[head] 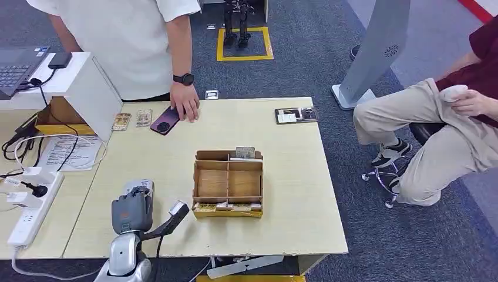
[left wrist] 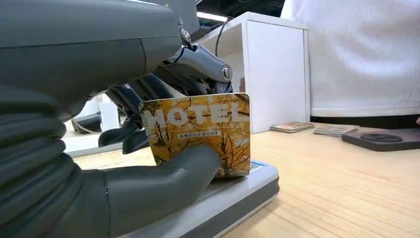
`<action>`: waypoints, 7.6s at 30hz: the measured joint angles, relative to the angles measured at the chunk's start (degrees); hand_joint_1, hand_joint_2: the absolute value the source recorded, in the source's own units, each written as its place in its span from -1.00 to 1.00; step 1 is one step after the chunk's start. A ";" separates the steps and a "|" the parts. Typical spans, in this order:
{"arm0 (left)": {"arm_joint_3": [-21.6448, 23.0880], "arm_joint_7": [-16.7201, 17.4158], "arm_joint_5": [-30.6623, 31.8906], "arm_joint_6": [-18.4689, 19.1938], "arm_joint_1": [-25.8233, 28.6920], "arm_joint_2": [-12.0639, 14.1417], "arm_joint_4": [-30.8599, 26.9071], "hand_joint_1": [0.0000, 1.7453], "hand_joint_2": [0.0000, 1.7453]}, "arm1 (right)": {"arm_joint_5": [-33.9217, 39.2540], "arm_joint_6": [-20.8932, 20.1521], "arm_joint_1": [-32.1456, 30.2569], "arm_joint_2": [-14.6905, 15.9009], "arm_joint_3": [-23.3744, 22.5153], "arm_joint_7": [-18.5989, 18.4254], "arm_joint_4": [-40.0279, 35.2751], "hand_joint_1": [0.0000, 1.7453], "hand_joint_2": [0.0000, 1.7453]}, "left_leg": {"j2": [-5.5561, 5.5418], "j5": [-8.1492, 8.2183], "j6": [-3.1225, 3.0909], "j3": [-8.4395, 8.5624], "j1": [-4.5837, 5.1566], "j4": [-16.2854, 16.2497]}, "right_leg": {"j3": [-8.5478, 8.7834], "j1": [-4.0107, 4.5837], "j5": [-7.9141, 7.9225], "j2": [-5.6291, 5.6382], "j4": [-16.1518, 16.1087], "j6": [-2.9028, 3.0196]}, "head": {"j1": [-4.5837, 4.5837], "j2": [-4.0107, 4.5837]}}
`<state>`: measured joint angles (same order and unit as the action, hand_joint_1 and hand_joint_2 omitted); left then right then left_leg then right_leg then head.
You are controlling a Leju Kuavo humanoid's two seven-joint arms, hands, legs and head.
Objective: Pass the card to the sensor for recognition and then transmit it.
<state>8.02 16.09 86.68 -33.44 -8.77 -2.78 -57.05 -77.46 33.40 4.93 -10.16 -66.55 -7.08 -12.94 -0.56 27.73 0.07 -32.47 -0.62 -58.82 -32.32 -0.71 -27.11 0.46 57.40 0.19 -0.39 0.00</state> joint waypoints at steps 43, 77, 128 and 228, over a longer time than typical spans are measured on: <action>-12.55 -36.00 -14.54 -6.60 -0.67 -13.73 -29.36 1.00 1.00 | -2.18 0.02 0.05 0.00 1.68 -0.02 0.07 -1.00 -1.00 | -0.04 0.00 -0.01 -0.13 0.01 -0.05 | -0.13 -0.01 0.02 -0.07 -0.01 -0.02 | 0.00 0.00; -12.33 -33.84 -17.09 -6.60 -10.07 -14.56 -18.21 -1.00 1.00 | -1.51 0.07 0.40 0.00 3.04 1.01 0.09 -1.00 -1.00 | -0.04 -0.06 -0.04 -0.18 0.01 -0.06 | -0.17 0.00 0.08 -0.03 -0.01 -0.03 | 0.00 0.00; 17.00 -37.44 -23.03 -6.60 10.38 2.56 -30.95 -1.00 1.00 | 0.04 0.70 -0.27 0.72 2.45 0.94 0.07 -1.00 -1.00 | -0.03 0.02 -0.03 -0.26 0.01 -0.05 | -0.25 -0.01 0.03 -0.03 -0.02 -0.07 | 0.00 0.00; 20.82 -23.91 -9.61 -5.05 2.40 5.40 -17.88 -1.00 1.00 | 1.53 0.39 -0.25 0.98 2.45 1.03 0.09 -1.00 -1.00 | -0.02 0.00 -0.02 -0.26 0.01 -0.06 | -0.26 -0.02 0.06 -0.04 -0.02 -0.03 | 0.00 0.00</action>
<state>28.84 -7.83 77.07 -38.50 -6.38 2.62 -74.93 -75.93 33.79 4.68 -9.18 -64.11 -6.05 -12.85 -0.58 27.73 0.05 -32.73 -0.61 -58.88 -32.58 -0.73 -27.05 0.42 57.38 0.16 -0.39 0.00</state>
